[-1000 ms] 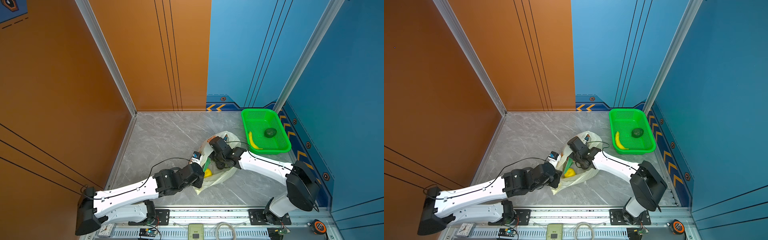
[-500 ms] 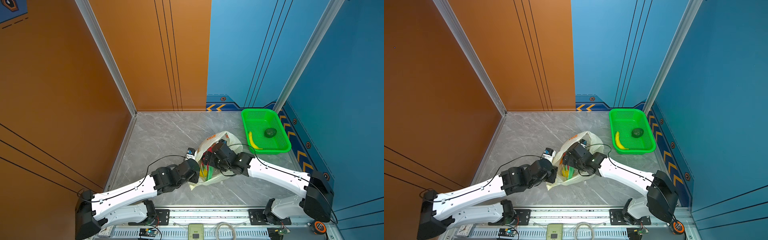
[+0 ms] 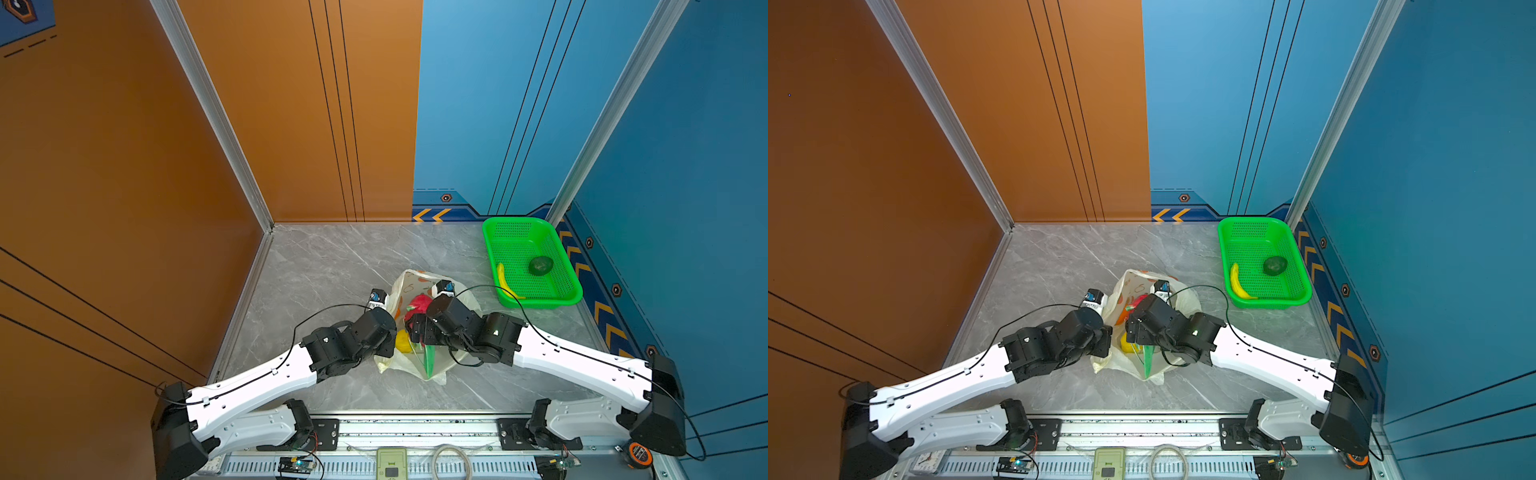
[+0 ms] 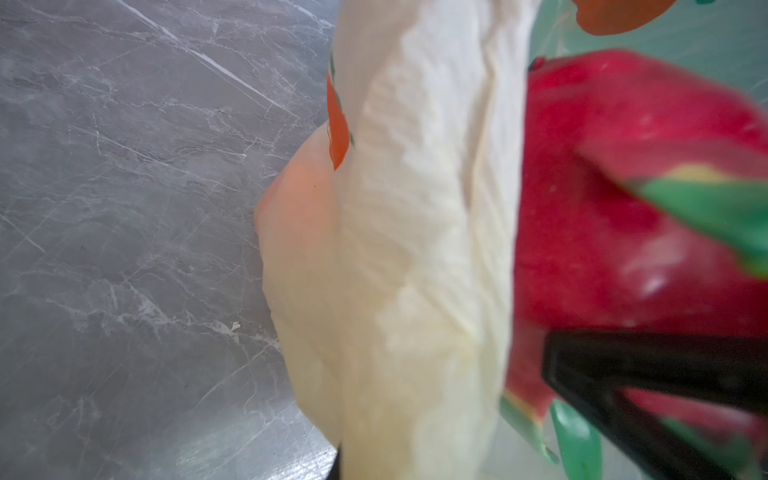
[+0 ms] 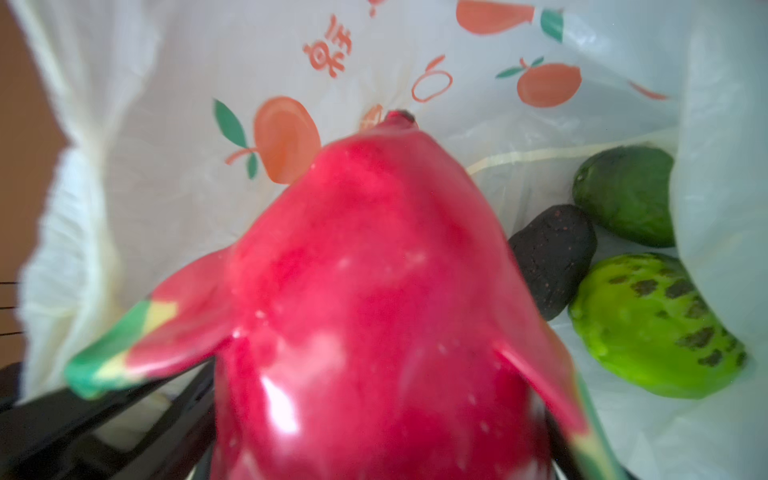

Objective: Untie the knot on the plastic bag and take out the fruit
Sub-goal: 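Grasp the pink dragon fruit with the right gripper and lift it out, then carry the dragon fruit to the green basket and release it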

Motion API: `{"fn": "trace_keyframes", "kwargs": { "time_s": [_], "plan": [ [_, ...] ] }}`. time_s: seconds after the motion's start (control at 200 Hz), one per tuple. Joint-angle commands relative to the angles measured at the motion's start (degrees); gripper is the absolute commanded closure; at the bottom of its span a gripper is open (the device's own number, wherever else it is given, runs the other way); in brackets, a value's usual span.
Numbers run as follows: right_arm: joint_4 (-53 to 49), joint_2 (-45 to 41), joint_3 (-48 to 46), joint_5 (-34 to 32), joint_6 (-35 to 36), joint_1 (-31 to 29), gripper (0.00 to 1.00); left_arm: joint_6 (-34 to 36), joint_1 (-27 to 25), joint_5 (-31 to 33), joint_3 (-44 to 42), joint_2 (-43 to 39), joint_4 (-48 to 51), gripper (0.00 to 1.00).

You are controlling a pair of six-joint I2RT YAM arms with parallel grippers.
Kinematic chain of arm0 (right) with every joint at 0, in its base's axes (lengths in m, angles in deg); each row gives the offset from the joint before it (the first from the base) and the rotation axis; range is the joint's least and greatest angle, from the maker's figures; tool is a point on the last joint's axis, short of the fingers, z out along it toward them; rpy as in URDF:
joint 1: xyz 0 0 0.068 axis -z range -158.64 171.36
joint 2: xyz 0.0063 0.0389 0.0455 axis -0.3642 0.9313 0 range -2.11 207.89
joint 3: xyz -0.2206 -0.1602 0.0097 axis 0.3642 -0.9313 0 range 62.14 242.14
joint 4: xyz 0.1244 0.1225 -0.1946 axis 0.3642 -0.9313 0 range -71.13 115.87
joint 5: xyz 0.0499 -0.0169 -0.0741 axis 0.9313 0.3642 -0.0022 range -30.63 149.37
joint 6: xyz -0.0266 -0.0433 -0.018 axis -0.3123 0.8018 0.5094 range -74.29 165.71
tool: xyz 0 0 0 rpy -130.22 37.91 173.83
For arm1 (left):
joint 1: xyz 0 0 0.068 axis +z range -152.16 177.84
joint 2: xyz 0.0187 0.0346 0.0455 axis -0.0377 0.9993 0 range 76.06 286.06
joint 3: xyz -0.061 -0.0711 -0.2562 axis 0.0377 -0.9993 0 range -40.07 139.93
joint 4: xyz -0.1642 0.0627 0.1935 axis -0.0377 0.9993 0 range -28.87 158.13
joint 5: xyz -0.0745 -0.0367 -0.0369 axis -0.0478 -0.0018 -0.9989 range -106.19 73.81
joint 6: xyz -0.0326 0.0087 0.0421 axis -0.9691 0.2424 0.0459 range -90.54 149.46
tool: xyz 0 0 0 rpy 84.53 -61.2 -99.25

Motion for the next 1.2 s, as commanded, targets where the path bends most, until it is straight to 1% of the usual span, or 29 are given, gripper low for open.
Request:
{"fn": "trace_keyframes", "kwargs": {
  "time_s": [0.0, 0.14, 0.401, 0.491, 0.686, 0.866, 0.881, 0.971, 1.091, 1.197],
  "plan": [
    [0.09, -2.83, 3.67, -3.53, 4.49, -0.42, 0.36, 1.08, 0.43, -1.48, 1.63, 0.48, 1.74, 1.0],
    [-1.28, -3.64, 7.02, -2.68, 6.44, -0.6, 0.36, 0.99, 0.44, -1.5, 2.09, 0.67, 2.13, 1.0],
    [-5.48, -6.11, 14.25, -1.38, 7.71, -0.17, 0.36, 0.65, 0.46, -1.26, 2.19, 0.45, 2.7, 1.0],
    [-6.24, -7.08, 16.3, -0.06, 7.92, 1.71, 0.37, 0.56, 0.43, -1.22, 2.08, 0.31, 2.74, 1.0],
    [-6.76, -8.35, 19.7, 4.44, 8.9, 8.79, 0.38, 0.85, 0.45, -1.68, 2.22, 0.82, 2.77, 1.0],
    [-6.86, -9.25, 21.46, 10.61, 10.46, 19.08, 0.38, 1.25, 0.46, -1.97, 2.49, 1.18, 2.81, 1.0],
    [-6.9, -9.33, 21.57, 11.25, 10.59, 21.43, 0.38, 1.32, 0.45, -1.93, 2.5, 1.24, 2.79, 1.0],
    [-7.36, -9.69, 22.3, 15.71, 11.91, 29.36, 0.37, 1.42, 0.46, -2.07, 2.6, 1.2, 2.83, 1.0],
    [-8.27, -9.45, 22.95, 22.24, 13.67, 41.48, 0.37, 1.52, 0.3, -2.08, 2.67, 1.1, 3.08, 1.0],
    [-8.26, -8.31, 22.82, 25.93, 15.84, 50.0, 0.36, 1.33, 0.22, -2.05, 2.6, 0.85, 3.01, 1.0]
  ]
}}
